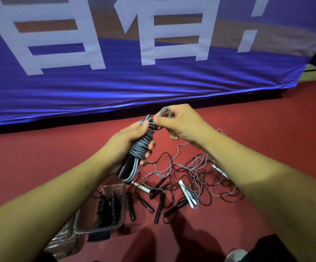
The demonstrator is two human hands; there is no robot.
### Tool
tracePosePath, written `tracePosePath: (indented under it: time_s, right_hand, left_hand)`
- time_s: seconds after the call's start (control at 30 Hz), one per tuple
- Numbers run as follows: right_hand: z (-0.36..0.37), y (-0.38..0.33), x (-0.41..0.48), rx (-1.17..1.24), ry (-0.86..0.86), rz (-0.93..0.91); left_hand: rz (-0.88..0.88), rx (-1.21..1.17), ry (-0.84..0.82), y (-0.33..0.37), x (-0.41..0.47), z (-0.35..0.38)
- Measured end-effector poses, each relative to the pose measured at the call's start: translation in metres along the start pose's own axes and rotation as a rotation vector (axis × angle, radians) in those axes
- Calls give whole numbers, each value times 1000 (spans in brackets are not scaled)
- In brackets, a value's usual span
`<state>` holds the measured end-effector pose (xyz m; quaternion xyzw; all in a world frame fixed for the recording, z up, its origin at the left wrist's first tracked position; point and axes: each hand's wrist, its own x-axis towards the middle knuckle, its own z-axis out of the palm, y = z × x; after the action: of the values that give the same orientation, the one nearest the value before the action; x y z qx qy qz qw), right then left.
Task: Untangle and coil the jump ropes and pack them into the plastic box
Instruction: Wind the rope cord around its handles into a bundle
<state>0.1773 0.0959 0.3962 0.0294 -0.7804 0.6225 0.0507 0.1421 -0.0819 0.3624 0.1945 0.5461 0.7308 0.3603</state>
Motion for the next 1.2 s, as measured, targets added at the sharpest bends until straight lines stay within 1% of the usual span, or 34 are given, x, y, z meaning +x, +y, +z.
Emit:
tracePosePath:
  time_s: [0.1, 0.2, 0.27, 0.37, 0.5, 0.57, 0.63, 0.67, 0.7, 0.77, 0.87, 1.0, 1.07, 1.13, 1.2]
  right_hand:
    - [-8, -3, -1, -246, -101, -51]
    - [-11, -7, -5, -336, -178, -69]
    - [-8, -8, -6, -414, -160, -123]
    - [3, -7, -4, -535, -27, -243]
    - [10, -3, -6, -485, 177, -279]
    - [16, -1, -8, -450, 295, -284]
    - [23, 2, -5, -391, 408, -242]
    - [25, 2, -3, -341, 422, -205]
    - [26, 2, -2, -269, 392, -159]
    - [21, 3, 1, -99, 249, -73]
    - [8, -1, -2, 54, 39, -47]
    - [2, -4, -2, 444, -188, 83]
    - [2, -6, -3, 466, -251, 82]
    - [3, -6, -5, 432, -254, 62]
    - [3, -7, -5, 452, -254, 54]
  left_hand:
    - [-56, 26, -30, -1, -3, -1]
    - [-103, 44, -62, -3, -7, -2]
    - [-126, 21, -57, -4, -6, 1]
    - [-135, -60, -10, -2, -3, 9]
    - [-101, -142, -16, 2, -1, 17]
    - [-91, -151, -11, 3, 1, 21]
    - [-76, -152, 1, 4, 4, 25]
    - [-66, -152, 15, 4, 5, 27]
    - [-59, -156, 35, 5, 5, 27]
    - [-53, -177, 76, 4, 4, 26]
    - [-42, -229, 113, 4, 0, 20]
    - [-48, -276, 88, 9, 0, 12]
    - [-46, -268, 60, 11, 0, 10]
    - [-44, -270, 42, 12, -1, 10]
    - [-47, -278, 38, 13, -1, 10]
